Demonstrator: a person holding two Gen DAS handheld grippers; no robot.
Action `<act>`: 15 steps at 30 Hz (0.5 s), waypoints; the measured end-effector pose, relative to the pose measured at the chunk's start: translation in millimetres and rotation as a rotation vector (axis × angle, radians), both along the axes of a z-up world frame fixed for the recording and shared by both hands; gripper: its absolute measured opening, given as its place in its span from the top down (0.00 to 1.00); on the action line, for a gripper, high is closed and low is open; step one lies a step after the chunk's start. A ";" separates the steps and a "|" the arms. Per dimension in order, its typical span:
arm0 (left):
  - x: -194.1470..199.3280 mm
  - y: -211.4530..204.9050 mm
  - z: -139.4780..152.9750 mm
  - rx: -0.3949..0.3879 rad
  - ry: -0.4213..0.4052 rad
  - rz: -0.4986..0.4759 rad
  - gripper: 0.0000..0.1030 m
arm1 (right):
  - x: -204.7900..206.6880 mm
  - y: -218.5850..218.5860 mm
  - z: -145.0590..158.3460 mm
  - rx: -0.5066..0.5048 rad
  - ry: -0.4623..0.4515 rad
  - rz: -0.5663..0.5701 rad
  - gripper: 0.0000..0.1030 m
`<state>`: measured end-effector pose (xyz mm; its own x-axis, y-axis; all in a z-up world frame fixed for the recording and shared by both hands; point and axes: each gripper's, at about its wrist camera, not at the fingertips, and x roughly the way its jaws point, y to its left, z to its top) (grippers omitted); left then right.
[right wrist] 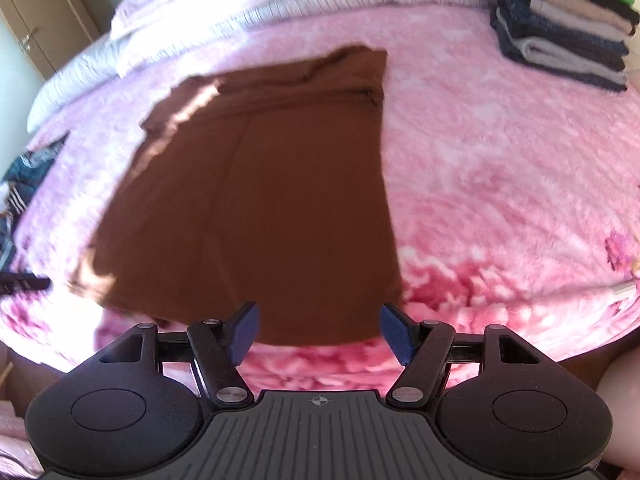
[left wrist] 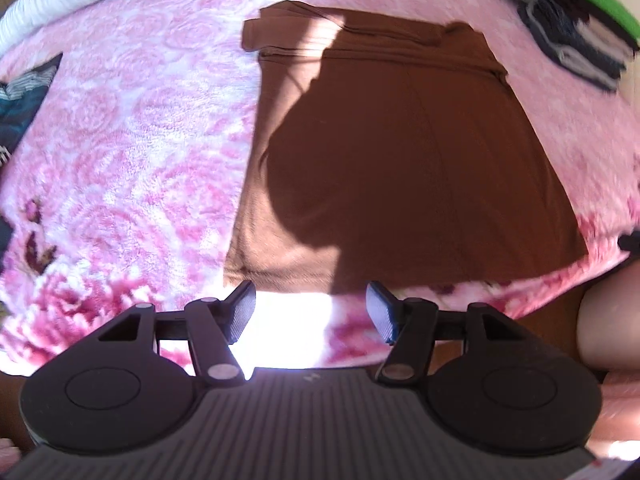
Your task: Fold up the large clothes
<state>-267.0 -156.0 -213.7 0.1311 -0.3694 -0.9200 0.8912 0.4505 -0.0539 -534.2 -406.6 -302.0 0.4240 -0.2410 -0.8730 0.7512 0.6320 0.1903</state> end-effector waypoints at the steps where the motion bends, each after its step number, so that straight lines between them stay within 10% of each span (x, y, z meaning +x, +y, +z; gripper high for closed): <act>1: 9.3 2.3 -5.6 -0.013 0.005 0.009 0.45 | -2.8 -6.5 -8.5 0.013 0.001 0.002 0.38; 15: 92.3 -14.5 -78.8 -0.110 0.178 0.030 0.47 | -22.1 -88.2 -77.3 0.107 -0.145 -0.021 0.54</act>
